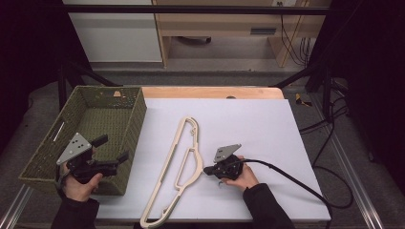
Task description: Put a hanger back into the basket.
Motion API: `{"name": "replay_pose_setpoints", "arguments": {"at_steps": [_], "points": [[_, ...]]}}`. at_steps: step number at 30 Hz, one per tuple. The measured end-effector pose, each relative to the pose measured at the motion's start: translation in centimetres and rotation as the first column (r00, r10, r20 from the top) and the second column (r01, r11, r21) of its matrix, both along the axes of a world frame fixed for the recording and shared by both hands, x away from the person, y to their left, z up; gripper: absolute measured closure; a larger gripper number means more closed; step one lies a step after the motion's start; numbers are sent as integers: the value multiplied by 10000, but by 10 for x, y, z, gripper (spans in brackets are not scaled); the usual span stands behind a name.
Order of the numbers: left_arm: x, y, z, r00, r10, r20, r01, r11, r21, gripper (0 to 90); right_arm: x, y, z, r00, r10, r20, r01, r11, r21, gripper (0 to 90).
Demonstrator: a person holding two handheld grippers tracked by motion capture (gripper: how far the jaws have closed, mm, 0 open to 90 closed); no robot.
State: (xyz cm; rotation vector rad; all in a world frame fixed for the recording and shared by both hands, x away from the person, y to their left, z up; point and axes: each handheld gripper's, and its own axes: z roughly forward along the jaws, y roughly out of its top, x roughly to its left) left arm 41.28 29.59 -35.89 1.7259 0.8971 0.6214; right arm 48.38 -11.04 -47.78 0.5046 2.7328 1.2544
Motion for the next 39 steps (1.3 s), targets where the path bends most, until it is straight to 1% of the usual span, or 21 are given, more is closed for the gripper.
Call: {"name": "replay_pose_setpoints", "arguments": {"at_steps": [1,2,5,8,12,15,18,20,24,25,26,27,32,34,36,39], "points": [[0,-2,0,10000,-12,-4,12,10000,-30,55,0,0,1,10000,53,7,-53,10000,12,890],[0,-5,0,10000,-94,-26,95,9999,91,56,0,0,1,10000,21,-12,-21,10000,-11,890],[0,-15,-1,9993,-345,-133,348,9992,211,56,-1,0,3,10000,42,-6,-42,10000,14,890],[-1,-26,-4,9979,-597,-239,607,9972,444,56,0,-1,4,10000,5,24,-5,10000,2,890],[0,-33,-6,9969,-703,-357,723,9957,572,56,0,0,2,9999,-47,-110,47,10000,-26,890],[0,-34,-7,9967,-723,-380,746,9953,619,56,2,1,-2,9999,-110,-55,109,9999,-58,888],[1,-34,-8,9967,-709,-387,730,9956,585,57,1,1,-2,9999,-142,-70,142,9999,-39,884],[1,-33,-8,9969,-687,-387,709,9959,570,58,1,1,-2,9998,-176,-2,176,9998,-66,881],[0,-33,-7,9969,-675,-392,696,9961,538,58,1,1,-2,9997,-221,-63,221,9998,-11,878],[0,-33,-7,9970,-674,-391,694,9962,535,59,1,1,-2,9997,-244,-26,244,9997,0,879],[0,-33,-7,9969,-680,-397,700,9961,533,59,1,1,-1,9997,-243,-83,243,9997,47,882],[0,-33,-8,9969,-681,-396,702,9960,548,59,2,0,-1,9998,-205,-20,205,9998,83,884],[0,-34,-8,9967,-717,-390,739,9954,602,59,1,0,0,9998,-180,-24,180,9998,90,889],[0,-35,-8,9966,-728,-386,750,9954,602,59,1,0,2,9999,-125,-2,125,9998,165,889],[0,-36,-8,9964,-756,-390,779,9952,592,60,0,-1,4,9998,-191,8,191,9996,221,890],[0,-40,-9,9956,-816,-460,843,9946,598,63,1,-2,7,10000,-77,-17,77,9995,307,891]]}}
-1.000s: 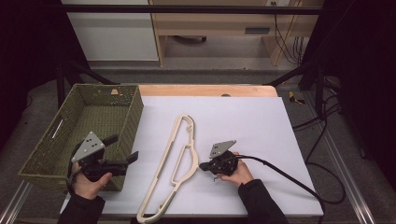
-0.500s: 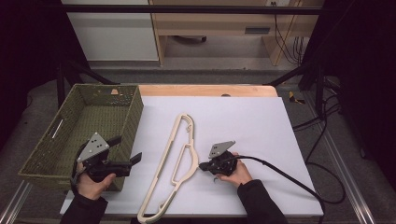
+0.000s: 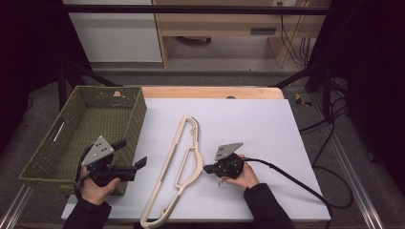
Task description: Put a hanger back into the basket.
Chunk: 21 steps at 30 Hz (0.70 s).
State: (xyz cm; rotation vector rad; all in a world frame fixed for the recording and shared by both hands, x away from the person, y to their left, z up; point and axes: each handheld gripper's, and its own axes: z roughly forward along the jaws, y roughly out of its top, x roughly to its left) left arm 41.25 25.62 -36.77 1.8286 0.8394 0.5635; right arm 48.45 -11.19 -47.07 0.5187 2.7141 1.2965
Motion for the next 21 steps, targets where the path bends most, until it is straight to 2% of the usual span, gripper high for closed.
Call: {"name": "replay_pose_setpoints", "arguments": {"at_steps": [8,11,18,21], "points": [[-1,-24,-7,9987,-404,-298,413,9987,304,68,-1,-2,9,9999,72,-104,-69,9998,208,894],[-2,-37,-10,9968,-620,-495,642,9970,438,73,-2,-1,12,9999,45,-141,-43,9999,141,894],[0,-69,-22,9895,-993,-1052,1091,9898,918,83,-3,-2,19,9997,8,-231,-5,9999,136,894],[3,-84,-29,9831,-1103,-1459,1281,9846,1187,89,-3,-1,20,9997,-45,-248,48,9999,144,894]]}}
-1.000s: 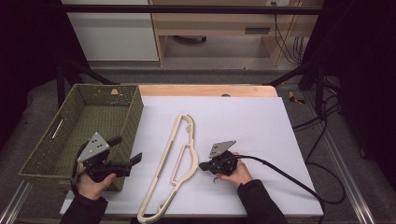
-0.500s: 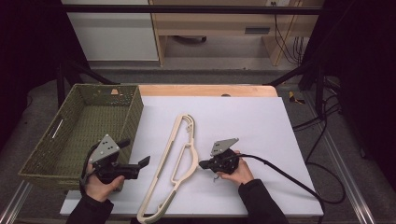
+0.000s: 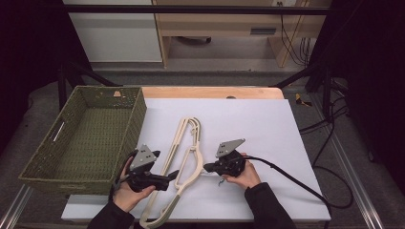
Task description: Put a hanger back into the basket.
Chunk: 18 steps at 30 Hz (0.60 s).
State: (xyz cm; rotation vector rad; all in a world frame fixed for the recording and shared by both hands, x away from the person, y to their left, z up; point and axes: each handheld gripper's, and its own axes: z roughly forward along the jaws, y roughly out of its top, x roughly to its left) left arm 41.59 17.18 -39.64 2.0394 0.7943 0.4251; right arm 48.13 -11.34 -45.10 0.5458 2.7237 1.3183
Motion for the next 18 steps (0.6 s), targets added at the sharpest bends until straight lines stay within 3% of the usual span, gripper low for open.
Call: {"name": "replay_pose_setpoints", "arguments": {"at_steps": [8,12,18], "points": [[8,-34,-14,9978,-381,-540,415,9972,615,147,-1,0,4,9999,-120,-26,120,9999,25,895],[12,-58,-24,9944,-626,-850,743,9871,1418,221,-2,0,7,9999,-115,-9,115,9999,10,894],[16,-77,-40,9908,-699,-1158,926,9746,2041,363,-4,1,11,9999,-148,79,148,9999,-14,894]]}}
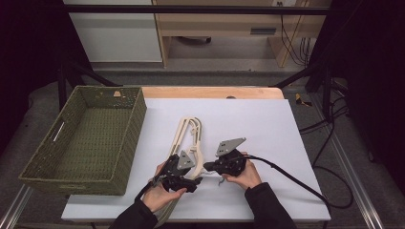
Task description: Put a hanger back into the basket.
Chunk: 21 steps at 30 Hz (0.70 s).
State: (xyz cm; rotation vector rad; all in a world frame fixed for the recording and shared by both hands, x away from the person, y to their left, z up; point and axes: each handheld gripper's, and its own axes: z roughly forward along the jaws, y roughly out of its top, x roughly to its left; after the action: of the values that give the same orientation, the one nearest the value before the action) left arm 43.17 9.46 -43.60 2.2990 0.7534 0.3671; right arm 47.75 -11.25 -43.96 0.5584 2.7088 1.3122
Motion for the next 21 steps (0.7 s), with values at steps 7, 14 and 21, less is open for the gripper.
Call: {"name": "replay_pose_setpoints", "arguments": {"at_steps": [7,14,21], "points": [[3,-6,-6,9995,153,-291,-144,9994,315,545,-2,1,4,10000,-70,54,70,10000,-9,894],[2,-10,-10,9973,352,-651,-330,9989,342,700,-5,4,8,9999,-118,-1,118,9998,-142,894],[-2,-11,-10,9944,813,-675,-800,9966,220,716,-7,6,9,9998,-166,75,167,9997,-163,891]]}}
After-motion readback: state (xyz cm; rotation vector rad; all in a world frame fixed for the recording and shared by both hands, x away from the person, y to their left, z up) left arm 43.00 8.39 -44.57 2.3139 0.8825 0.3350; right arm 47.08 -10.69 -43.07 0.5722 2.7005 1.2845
